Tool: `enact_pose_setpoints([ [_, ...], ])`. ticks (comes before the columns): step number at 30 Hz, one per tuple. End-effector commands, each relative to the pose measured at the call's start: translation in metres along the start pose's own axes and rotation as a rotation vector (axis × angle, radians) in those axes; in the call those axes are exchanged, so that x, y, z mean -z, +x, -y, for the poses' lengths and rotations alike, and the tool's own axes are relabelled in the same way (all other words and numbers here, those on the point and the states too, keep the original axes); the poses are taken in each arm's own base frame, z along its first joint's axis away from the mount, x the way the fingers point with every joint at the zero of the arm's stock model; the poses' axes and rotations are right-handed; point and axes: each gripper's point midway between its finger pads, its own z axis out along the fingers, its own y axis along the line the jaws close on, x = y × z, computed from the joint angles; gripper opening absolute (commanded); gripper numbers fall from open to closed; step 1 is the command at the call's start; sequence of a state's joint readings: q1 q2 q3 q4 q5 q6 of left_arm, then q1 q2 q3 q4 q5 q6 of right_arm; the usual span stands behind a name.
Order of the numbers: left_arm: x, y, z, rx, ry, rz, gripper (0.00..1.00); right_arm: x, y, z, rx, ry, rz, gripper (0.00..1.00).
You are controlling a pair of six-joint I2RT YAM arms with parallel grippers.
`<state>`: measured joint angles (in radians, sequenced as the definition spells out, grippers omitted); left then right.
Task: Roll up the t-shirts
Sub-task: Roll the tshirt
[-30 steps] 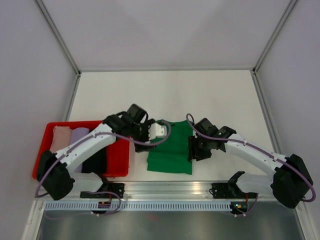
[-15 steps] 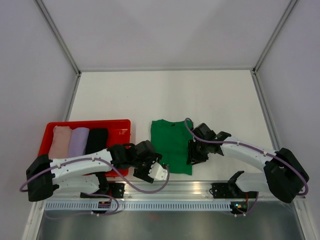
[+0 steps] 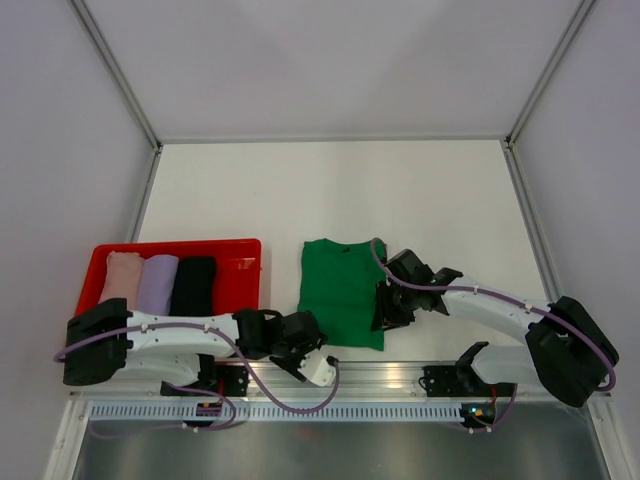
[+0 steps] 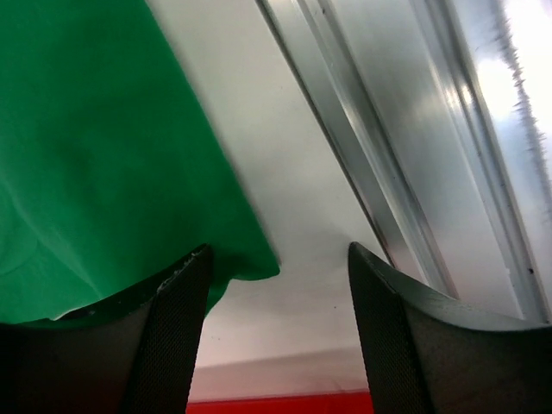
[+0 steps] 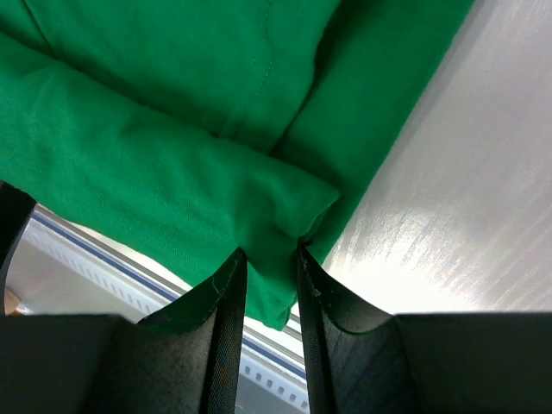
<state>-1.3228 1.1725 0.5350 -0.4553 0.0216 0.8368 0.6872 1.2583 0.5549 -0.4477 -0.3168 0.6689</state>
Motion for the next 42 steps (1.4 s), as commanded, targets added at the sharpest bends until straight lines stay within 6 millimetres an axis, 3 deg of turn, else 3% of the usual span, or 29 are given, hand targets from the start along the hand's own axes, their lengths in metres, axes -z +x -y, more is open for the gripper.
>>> enact_pose_setpoints([
  [1,-0.003,0.002,-0.019,-0.029,-0.095,-0.025,0.69,0.003,-0.008,-0.012,0.017,-0.052,0.023,0.35],
  [10,-0.003,0.020,-0.023,-0.016,-0.159,-0.092,0.64,0.005,-0.009,-0.016,0.066,-0.064,0.018,0.34],
  [13,-0.002,0.020,-0.028,-0.006,-0.190,-0.086,0.56,0.005,-0.010,-0.019,0.083,-0.077,0.012,0.34],
  [19,-0.005,0.018,-0.031,0.011,-0.189,-0.062,0.24,0.006,-0.014,-0.023,0.109,-0.088,0.010,0.33],
  [20,-0.006,0.018,-0.032,0.017,-0.187,-0.057,0.10,0.008,-0.015,-0.025,0.117,-0.097,0.012,0.33],
  [21,-0.005,0.018,-0.033,0.021,-0.188,-0.057,0.02,0.009,-0.016,-0.027,0.121,-0.103,0.016,0.33],
  [26,0.002,0.014,-0.045,0.074,-0.198,-0.014,0.02,0.020,-0.024,-0.040,0.158,-0.145,0.044,0.34],
  [30,0.018,0.008,-0.068,0.160,-0.209,0.033,0.02,0.032,-0.029,-0.047,0.207,-0.156,0.073,0.36],
  [32,0.022,0.002,-0.069,0.204,-0.170,0.074,0.02,0.036,-0.027,-0.047,0.216,-0.157,0.069,0.39],
  [37,0.031,0.008,-0.079,0.266,-0.165,0.107,0.02,0.046,-0.018,-0.034,0.229,-0.099,0.047,0.45],
  [38,0.036,0.000,-0.083,0.275,-0.153,0.144,0.02,0.050,-0.023,-0.034,0.238,-0.081,0.074,0.46],
  [42,0.040,0.006,-0.083,0.348,-0.081,0.169,0.02,0.073,-0.046,-0.039,0.341,-0.059,0.220,0.47],
])
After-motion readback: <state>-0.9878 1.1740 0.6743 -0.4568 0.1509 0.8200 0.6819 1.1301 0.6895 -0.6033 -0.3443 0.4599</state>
